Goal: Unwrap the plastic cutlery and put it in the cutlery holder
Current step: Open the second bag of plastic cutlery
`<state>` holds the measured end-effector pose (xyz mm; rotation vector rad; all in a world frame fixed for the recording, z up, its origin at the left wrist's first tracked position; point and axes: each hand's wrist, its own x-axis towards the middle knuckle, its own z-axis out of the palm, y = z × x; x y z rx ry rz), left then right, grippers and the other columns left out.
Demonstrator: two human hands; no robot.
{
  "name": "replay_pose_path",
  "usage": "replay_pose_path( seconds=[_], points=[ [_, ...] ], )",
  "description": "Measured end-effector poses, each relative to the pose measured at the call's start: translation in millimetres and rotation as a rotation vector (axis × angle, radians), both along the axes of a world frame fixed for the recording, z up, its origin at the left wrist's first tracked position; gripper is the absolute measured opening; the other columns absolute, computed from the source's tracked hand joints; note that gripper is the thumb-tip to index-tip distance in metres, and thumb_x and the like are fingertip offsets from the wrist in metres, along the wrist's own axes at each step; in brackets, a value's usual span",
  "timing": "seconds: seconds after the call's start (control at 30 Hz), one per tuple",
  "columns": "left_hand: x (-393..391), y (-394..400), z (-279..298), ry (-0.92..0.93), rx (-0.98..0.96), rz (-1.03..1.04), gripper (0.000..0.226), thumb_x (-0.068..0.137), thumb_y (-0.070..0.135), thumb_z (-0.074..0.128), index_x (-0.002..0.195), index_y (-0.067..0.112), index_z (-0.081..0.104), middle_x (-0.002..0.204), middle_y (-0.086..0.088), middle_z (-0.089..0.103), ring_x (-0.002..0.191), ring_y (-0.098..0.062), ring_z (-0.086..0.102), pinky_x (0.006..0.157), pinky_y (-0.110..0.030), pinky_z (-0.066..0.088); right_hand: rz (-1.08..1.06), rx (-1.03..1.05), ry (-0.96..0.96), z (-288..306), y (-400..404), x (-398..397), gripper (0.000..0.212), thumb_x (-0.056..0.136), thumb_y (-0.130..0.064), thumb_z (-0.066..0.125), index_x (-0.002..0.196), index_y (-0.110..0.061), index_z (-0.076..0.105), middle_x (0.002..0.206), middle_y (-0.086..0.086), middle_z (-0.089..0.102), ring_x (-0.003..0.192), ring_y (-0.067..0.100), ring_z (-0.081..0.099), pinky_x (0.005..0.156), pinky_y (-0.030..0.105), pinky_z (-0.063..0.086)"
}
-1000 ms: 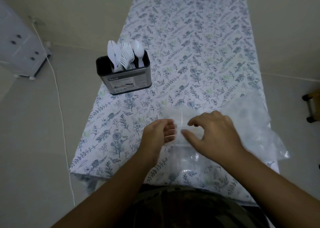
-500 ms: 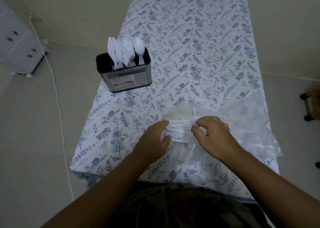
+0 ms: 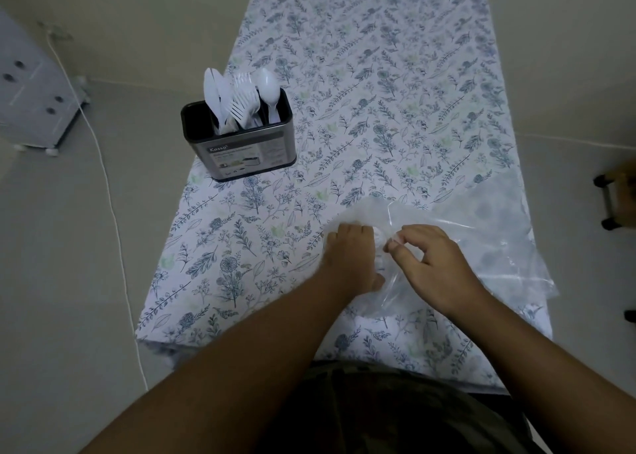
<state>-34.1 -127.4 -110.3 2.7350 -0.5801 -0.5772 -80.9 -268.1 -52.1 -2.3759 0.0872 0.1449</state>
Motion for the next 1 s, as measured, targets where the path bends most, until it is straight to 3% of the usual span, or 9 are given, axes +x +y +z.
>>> replay_pose_path(
  seconds=[0.23, 0.37, 0.5, 0.67, 0.83, 0.93, 1.0],
  points=[
    [-0.5, -15.9, 8.1, 0.126, -0.028, 0.030, 0.043, 0.094, 0.013, 0.057, 0.135, 0.008, 0.044, 0.133, -0.014, 0.049, 0.125, -0.031, 0.046, 0.104, -0.041, 0.042, -0.035, 0.000, -0.009, 2.9, -4.8, 4.8, 0.017, 0.097, -0.027, 0.063, 0.083, -0.026, 0.072, 0.093, -0.028, 0.060, 0.110, 0.010, 0.049, 0.096, 0.029, 0.035],
    [-1.1, -18.4, 5.6, 0.119, 0.004, 0.020, 0.041, 0.098, 0.019, 0.055, 0.136, 0.007, 0.045, 0.135, -0.013, 0.050, 0.127, -0.030, 0.048, 0.106, -0.039, 0.043, -0.037, 0.002, -0.023, 5.0, -6.4, 5.1, 0.023, 0.097, -0.028, 0.062, 0.077, -0.038, 0.064, 0.090, -0.030, 0.060, 0.107, 0.010, 0.049, 0.097, 0.034, 0.037],
    [0.9, -17.5, 4.4, 0.109, 0.030, -0.025, 0.041, 0.095, 0.026, 0.058, 0.131, 0.007, 0.050, 0.128, -0.013, 0.056, 0.121, -0.031, 0.054, 0.102, -0.040, 0.047, -0.032, -0.012, -0.023, 2.8, -11.1, 4.3, 0.019, 0.097, -0.030, 0.061, 0.079, -0.030, 0.067, 0.088, -0.022, 0.063, 0.106, 0.014, 0.051, 0.100, 0.043, 0.042],
    [4.9, -4.3, 9.4, 0.128, 0.000, 0.011, 0.038, 0.090, 0.034, 0.068, 0.115, 0.010, 0.053, 0.106, -0.008, 0.063, 0.099, -0.027, 0.063, 0.080, -0.035, 0.052, -0.020, -0.053, -0.017, -1.8, -16.0, 5.2, 0.018, 0.097, -0.035, 0.059, 0.086, -0.026, 0.070, 0.095, -0.015, 0.065, 0.111, 0.015, 0.051, 0.102, 0.051, 0.042],
    [-7.9, 44.8, 13.0, 0.140, -0.091, 0.156, 0.025, 0.088, 0.028, 0.066, 0.092, 0.016, 0.045, 0.077, 0.004, 0.048, 0.073, -0.019, 0.054, 0.060, -0.027, 0.041, -0.018, -0.067, -0.057, -2.2, -12.7, 4.1, 0.004, 0.095, -0.027, 0.064, 0.093, -0.026, 0.067, 0.104, -0.013, 0.064, 0.112, 0.015, 0.052, 0.099, 0.037, 0.038],
    [-23.8, 80.8, 8.6, 0.145, -0.103, 0.274, 0.027, 0.087, 0.031, 0.065, 0.089, 0.017, 0.042, 0.075, 0.005, 0.045, 0.064, -0.013, 0.046, 0.053, -0.026, 0.033, 0.011, -0.098, -0.031, -5.2, -6.0, 3.5, 0.019, 0.089, -0.022, 0.068, 0.107, -0.024, 0.064, 0.115, -0.011, 0.057, 0.111, 0.013, 0.049, 0.099, 0.034, 0.030],
    [-36.7, 104.0, 1.4, 0.166, -0.102, 0.374, 0.028, 0.088, 0.035, 0.064, 0.087, 0.018, 0.042, 0.076, 0.005, 0.045, 0.063, -0.010, 0.042, 0.052, -0.027, 0.030, 0.060, -0.152, -0.028, -10.0, 1.5, 4.7, 0.030, 0.084, -0.021, 0.070, 0.112, -0.023, 0.062, 0.123, -0.006, 0.055, 0.110, 0.017, 0.053, 0.104, 0.042, 0.036]
  ],
)
